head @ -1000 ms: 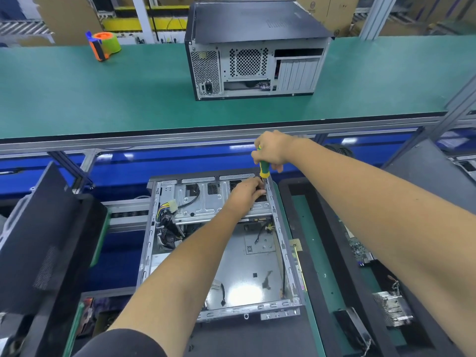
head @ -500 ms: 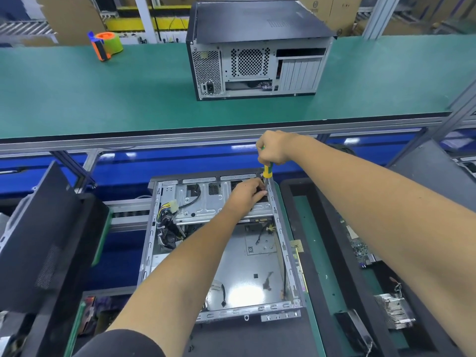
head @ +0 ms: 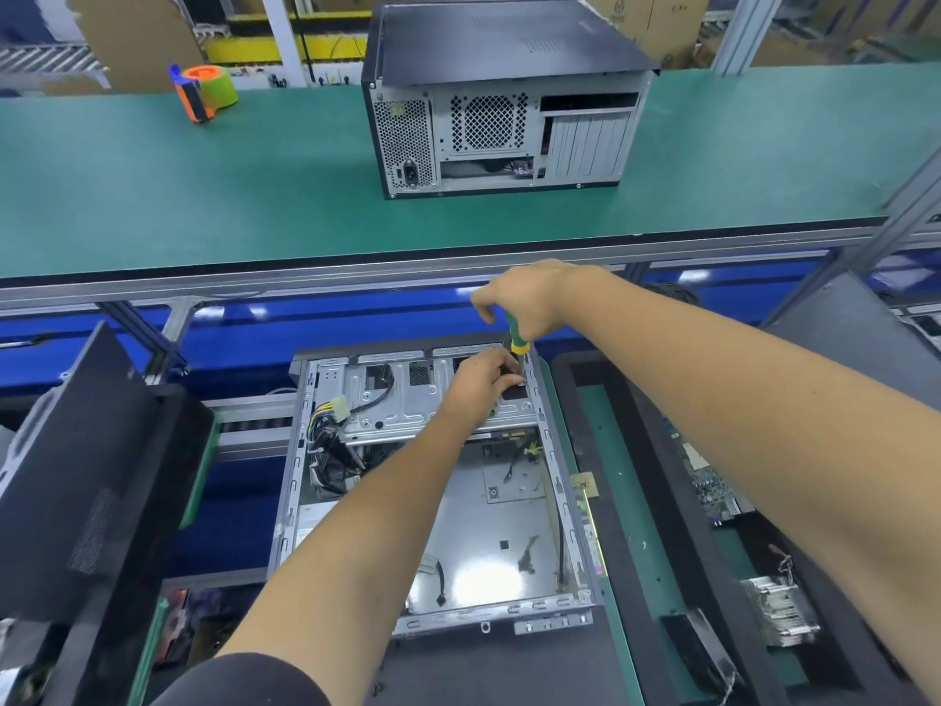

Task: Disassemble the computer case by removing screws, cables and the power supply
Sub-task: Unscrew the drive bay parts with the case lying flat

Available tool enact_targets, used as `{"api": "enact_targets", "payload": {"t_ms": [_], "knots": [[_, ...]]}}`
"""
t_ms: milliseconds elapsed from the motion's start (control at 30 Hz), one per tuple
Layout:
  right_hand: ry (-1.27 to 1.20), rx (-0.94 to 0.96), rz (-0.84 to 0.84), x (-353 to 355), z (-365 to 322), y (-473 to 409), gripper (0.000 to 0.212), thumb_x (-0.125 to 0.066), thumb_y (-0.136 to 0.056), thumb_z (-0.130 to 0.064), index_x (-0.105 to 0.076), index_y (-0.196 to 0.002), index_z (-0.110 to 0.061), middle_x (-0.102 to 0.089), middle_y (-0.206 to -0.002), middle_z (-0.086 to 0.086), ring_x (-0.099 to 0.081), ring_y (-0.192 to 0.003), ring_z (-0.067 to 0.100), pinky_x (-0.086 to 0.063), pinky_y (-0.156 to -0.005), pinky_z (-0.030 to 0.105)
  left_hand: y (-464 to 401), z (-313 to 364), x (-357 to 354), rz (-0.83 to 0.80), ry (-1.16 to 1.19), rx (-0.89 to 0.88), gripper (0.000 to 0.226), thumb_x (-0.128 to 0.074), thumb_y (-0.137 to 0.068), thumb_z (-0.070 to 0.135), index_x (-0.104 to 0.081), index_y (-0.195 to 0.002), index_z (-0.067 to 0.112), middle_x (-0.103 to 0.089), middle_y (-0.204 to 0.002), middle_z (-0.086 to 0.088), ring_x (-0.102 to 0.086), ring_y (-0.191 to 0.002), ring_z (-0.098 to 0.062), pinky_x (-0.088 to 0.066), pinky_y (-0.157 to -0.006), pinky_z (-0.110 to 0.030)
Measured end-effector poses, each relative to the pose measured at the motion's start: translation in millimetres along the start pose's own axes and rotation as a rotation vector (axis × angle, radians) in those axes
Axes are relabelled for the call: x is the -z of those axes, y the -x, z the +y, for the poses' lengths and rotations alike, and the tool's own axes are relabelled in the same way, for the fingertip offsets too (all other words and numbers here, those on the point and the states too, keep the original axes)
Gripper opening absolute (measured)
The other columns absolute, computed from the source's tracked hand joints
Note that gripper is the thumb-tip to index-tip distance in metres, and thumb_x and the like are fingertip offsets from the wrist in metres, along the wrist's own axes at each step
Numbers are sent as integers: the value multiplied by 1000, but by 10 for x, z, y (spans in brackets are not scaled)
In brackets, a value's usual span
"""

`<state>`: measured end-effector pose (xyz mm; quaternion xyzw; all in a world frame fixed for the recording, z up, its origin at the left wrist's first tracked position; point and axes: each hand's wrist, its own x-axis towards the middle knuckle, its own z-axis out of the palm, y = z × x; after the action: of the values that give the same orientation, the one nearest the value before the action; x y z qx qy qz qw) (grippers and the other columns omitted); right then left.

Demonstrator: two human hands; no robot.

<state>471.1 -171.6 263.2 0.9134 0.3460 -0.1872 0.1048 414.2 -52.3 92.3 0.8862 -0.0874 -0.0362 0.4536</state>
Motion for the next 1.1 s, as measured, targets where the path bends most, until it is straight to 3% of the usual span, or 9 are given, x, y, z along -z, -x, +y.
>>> {"api": "enact_targets", "payload": {"t_ms": [133,267,400,533,633,800,933,1000,1100], "knots": [[55,-114,12,33,12,2,23,-54,-97,-42,-44,-104,-22,-52,-84,3,-51,-72,23,-35,-58,34,-10,39,-11,-13,-29,10,12,-70,-96,10,-68,-105,2,-68,-97,-5,-61,-80,-19,-52,-80,-37],[129,-178,17,37,43,22,25,-33,-104,-40,-48,-100,-21,-49,-81,-1,-51,-77,24,-30,-58,33,-30,60,-15,-62,-135,21,19,-73,-94,24,-70,-106,10,-70,-111,-4,-60,-102,-26,-43,-98,-39],[-162,-170,-27,35,146,41,9,-49,-96,-26,-56,-92,-21,-59,-83,-4,-49,-72,20,-30,-58,31,-19,12,-20,-23,-75,45,26,-79,-89,24,-71,-110,11,-65,-98,6,-56,-87,-15,-40,-76,-25],[-376,-97,50,-31,196,92,26,-55,-81,4,-69,-80,-18,-63,-83,-1,-54,-71,20,-36,-54,27,-21,15,-1,-25,-84,14,25,-80,-89,22,-72,-109,9,-55,-83,17,-51,-72,-5,-35,-61,-17],[-357,-94,16,-32,194,100,24,-65,-90,-11,-56,-111,-17,-56,-93,7,-54,-79,27,-41,-62,35,-7,22,22,-26,-101,5,24,-80,-89,25,-73,-107,11,-55,-82,17,-52,-78,-11,-35,-64,-19],[171,-190,64,7,175,141,23,-30,-105,-40,-43,-98,-22,-42,-75,0,-49,-72,25,-30,-58,34,-14,24,8,-34,-63,33,24,-80,-89,23,-73,-107,9,-54,-78,17,-48,-64,-6,-37,-59,-24],[-157,-150,41,3,238,135,7,-49,-92,-18,-50,-90,-25,-59,-91,2,-50,-72,22,-34,-59,32,-25,8,1,-17,-10,70,19,-78,-90,21,-73,-102,7,-55,-72,13,-48,-59,-8,-39,-60,-28],[-300,-112,31,-9,235,159,22,-55,-84,-3,-57,-98,-20,-50,-101,8,-51,-74,28,-40,-60,37,-17,16,-2,-11,-2,80,20,-79,-90,22,-74,-103,7,-55,-71,12,-48,-58,-8,-40,-61,-28],[-222,-157,-46,4,217,189,21,-59,-92,-21,-52,-112,-21,-49,-100,9,-51,-75,27,-44,-66,42,-20,10,-7,-11,-18,70,20,-79,-90,23,-75,-104,8,-55,-71,14,-48,-61,-6,-40,-63,-29]]}}
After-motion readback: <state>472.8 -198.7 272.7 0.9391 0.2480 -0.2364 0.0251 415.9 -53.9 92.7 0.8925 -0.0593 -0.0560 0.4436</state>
